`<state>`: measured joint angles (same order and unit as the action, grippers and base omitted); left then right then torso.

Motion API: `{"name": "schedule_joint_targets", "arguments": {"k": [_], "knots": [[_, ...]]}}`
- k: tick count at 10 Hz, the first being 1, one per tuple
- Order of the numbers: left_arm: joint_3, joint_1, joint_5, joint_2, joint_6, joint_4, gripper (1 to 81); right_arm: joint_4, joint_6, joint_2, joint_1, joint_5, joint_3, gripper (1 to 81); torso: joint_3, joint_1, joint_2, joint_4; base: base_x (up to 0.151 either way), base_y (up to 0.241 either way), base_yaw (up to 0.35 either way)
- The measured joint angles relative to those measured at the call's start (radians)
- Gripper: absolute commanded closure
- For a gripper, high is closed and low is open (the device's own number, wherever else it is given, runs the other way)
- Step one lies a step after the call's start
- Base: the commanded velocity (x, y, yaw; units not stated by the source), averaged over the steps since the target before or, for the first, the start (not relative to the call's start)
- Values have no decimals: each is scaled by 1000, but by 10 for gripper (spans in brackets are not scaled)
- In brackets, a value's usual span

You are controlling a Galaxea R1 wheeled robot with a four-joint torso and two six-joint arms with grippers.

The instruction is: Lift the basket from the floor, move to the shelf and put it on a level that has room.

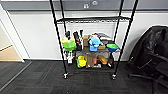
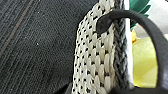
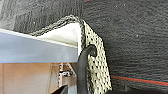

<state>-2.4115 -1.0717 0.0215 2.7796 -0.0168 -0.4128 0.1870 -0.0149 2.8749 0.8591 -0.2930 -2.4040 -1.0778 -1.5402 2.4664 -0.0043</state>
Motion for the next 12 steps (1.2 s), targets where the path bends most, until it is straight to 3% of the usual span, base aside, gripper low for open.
{"name": "schedule_joint_targets", "arguments": {"k": [6,7,10,11,12], "knots": [[2,-1,4,6,0,0,10,3,0,90,12,-3,-81,10,0,-31,50,0,0,0,0],[4,3,2,8,0,0,10,4,0,87,18,-3,-83,811,0,-31,50,0,0,0,0],[82,39,-3,-32,0,0,10,4,8,82,20,-4,-83,811,0,-31,50,0,0,0,0],[146,53,0,-63,2,-1,811,10,4,82,20,-3,-83,10,0,-31,50,0,0,0,0],[203,58,0,-100,1,0,811,11,3,82,20,-2,-83,10,0,-31,50,0,0,0,0]]}}
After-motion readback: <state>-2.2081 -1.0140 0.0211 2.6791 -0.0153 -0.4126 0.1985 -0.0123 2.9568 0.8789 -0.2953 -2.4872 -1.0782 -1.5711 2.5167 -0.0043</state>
